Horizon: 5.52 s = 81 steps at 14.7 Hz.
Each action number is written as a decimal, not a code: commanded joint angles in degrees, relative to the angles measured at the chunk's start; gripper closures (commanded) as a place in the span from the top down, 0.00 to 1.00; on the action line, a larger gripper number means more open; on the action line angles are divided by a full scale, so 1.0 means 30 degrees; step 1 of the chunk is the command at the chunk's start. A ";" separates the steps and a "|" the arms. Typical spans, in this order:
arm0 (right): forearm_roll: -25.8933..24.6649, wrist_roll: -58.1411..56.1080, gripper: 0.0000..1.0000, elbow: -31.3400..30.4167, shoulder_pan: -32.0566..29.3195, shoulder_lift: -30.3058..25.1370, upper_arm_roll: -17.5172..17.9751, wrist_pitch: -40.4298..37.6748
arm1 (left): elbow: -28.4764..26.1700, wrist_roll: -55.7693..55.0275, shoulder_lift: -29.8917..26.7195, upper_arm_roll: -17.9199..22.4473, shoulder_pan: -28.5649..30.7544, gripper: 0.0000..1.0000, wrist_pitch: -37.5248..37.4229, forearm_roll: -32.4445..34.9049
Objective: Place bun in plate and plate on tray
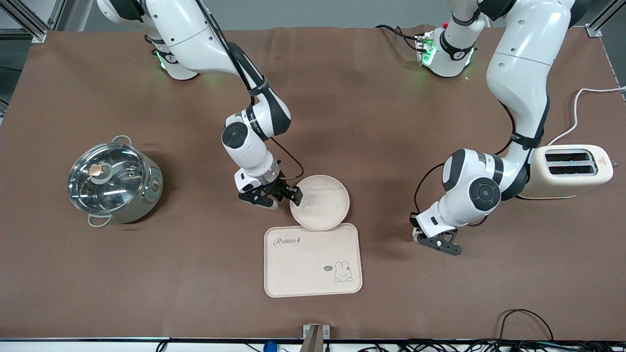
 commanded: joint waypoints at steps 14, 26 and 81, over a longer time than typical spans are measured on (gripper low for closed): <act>0.0428 0.0057 0.07 -0.0053 0.0500 0.0524 -0.0065 0.0984 | 0.0824 -1.5021 0.0343 -0.2272 -0.4044 0.01 -0.0924 0.0078; 0.0457 0.0086 0.00 -0.0609 0.0500 -0.0002 -0.0036 0.0985 | 0.2203 -1.8012 0.1488 -0.2125 -0.5452 1.00 0.0045 0.1184; -0.6367 -0.7997 1.00 0.6598 -0.9779 -0.9221 -0.0534 -2.1886 | -0.1518 -0.0873 -1.5564 0.3148 0.0320 1.00 -1.3491 -0.0039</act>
